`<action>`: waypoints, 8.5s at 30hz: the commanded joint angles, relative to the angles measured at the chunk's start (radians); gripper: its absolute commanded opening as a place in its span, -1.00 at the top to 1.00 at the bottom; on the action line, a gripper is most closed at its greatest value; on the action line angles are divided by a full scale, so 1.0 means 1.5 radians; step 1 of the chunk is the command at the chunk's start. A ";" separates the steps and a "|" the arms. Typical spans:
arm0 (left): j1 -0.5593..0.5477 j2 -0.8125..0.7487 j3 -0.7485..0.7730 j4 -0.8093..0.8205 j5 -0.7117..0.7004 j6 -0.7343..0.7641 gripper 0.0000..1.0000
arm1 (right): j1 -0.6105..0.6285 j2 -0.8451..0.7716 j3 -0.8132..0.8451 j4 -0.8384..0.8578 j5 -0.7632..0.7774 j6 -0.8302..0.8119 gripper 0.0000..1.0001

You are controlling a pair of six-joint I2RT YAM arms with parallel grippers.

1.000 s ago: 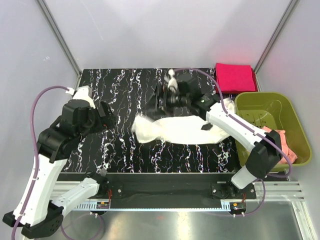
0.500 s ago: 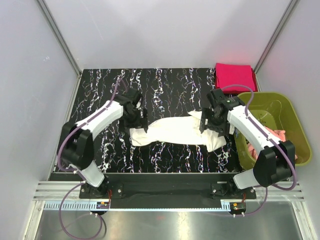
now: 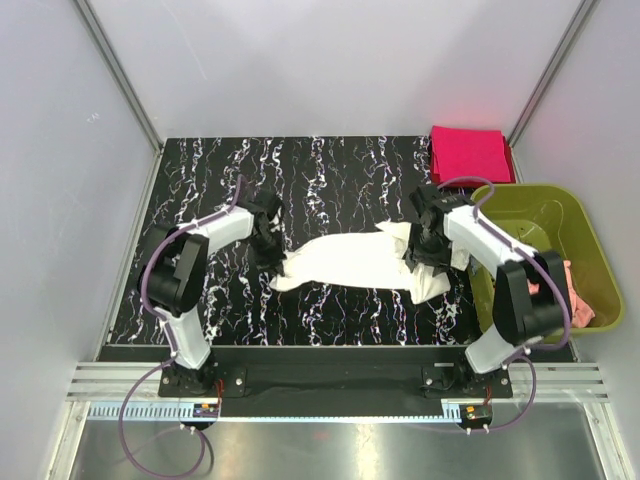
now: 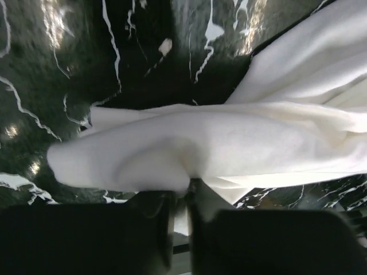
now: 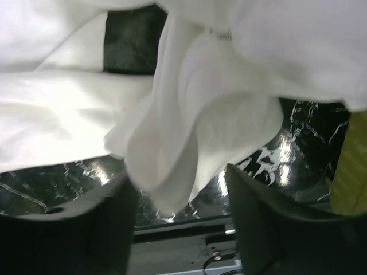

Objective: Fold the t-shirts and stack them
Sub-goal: Flatten the tshirt out

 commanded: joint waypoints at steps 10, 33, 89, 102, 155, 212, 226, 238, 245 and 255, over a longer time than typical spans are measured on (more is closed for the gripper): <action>0.183 -0.220 0.148 -0.084 -0.189 0.101 1.00 | -0.011 0.139 0.407 -0.013 -0.008 -0.065 1.00; 0.234 -0.484 -0.046 -0.192 -0.316 -0.003 -0.97 | -0.031 0.048 0.171 0.051 -0.224 0.040 -0.58; 0.267 -0.288 -0.089 -0.012 -0.138 -0.006 -0.42 | 0.007 -0.057 -0.224 0.373 -0.305 0.289 -0.04; 0.267 -0.280 -0.071 0.018 -0.067 -0.003 -0.30 | 0.008 0.039 -0.285 0.526 -0.171 0.309 -0.02; 0.268 -0.358 -0.075 -0.039 -0.112 0.030 -0.29 | -0.040 -0.103 -0.251 0.195 -0.031 0.267 0.08; 0.261 -0.029 0.151 -0.127 -0.168 0.073 0.01 | -0.057 -0.140 -0.259 0.125 -0.051 0.181 1.00; 0.244 0.010 0.080 -0.045 -0.147 0.102 -0.04 | -0.057 -0.137 -0.264 0.136 -0.064 0.177 1.00; 0.244 -0.026 0.055 0.015 -0.154 0.109 -0.08 | -0.057 -0.139 -0.265 0.135 -0.064 0.177 1.00; 0.244 -0.069 0.039 0.047 -0.154 0.102 -0.16 | -0.057 -0.138 -0.268 0.138 -0.065 0.179 1.00; 0.240 0.019 0.035 0.034 -0.130 0.107 -0.08 | -0.056 -0.140 -0.269 0.141 -0.069 0.177 1.00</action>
